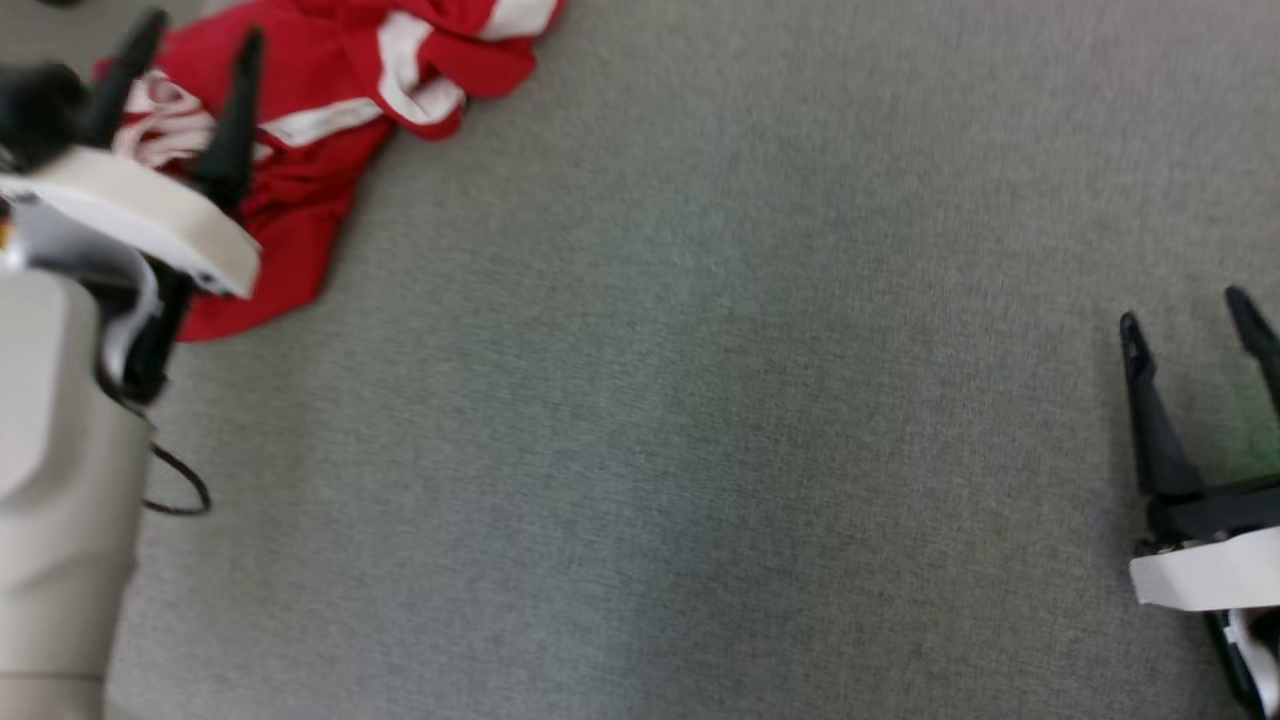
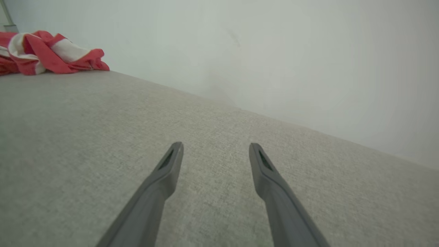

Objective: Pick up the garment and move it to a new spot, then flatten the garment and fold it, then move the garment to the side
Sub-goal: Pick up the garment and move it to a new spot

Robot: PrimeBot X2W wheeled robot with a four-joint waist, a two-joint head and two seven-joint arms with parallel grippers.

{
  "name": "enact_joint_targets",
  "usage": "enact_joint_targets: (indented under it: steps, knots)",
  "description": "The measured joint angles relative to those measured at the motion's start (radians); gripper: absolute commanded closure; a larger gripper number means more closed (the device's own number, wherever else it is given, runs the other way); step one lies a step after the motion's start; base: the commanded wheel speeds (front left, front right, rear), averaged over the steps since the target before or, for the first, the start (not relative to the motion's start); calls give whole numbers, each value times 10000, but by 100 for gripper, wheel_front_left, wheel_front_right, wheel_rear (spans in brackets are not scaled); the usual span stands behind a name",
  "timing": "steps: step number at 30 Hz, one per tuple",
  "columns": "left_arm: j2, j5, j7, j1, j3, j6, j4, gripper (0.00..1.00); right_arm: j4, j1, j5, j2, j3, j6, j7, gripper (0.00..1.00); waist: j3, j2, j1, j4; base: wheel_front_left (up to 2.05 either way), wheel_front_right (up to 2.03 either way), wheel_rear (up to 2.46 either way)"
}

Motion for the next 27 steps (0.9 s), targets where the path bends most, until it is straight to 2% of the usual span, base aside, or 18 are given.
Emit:
enact_joint_targets:
  steps: [3, 8, 14, 17, 18, 20, 27]
  knots:
    - [359, -320, 94, -798, -242, 2, 746, 0, -654, -74, -4, -267, -77, 0, 345, 0, 588, 0, 0, -110, 0, 0, 0]
    - [637, -859, 412, -1661, -1062, 2, 1906, 0, -1586, -84, 12, -562, -161, 2, 723, 0, 1308, -1, 0, -370, 0, 0, 0]
    - [869, -1287, 792, -2582, -2002, 2, 3386, 0, -2284, 58, 102, -686, -192, 2, 1099, 0, 1717, 0, -1, -889, 0, 0, 0]
    - [857, -1480, 989, -2887, -2174, 2, 3940, 0, -2512, 234, 105, -700, -309, 2, 1193, 0, 1793, 0, -2, -1034, 0, 0, 0]
    - [840, -1530, 1034, -2963, -2230, 2, 4079, 36, -2568, 278, 107, -696, -359, 2, 1195, 0, 1812, 0, -2, -1054, 0, 0, 0]
    - [773, -1672, 1055, -3083, -2382, 2, 4311, 100, -2589, 326, 107, -677, -431, 2, 1193, 0, 1777, 0, -2, -1057, 0, 0, 0]
    - [796, -2261, 456, -3042, -2836, -6, 4395, 100, -2069, 647, 121, -389, -274, 2, 976, 0, 1077, 0, -2, -1019, 0, 0, 0]
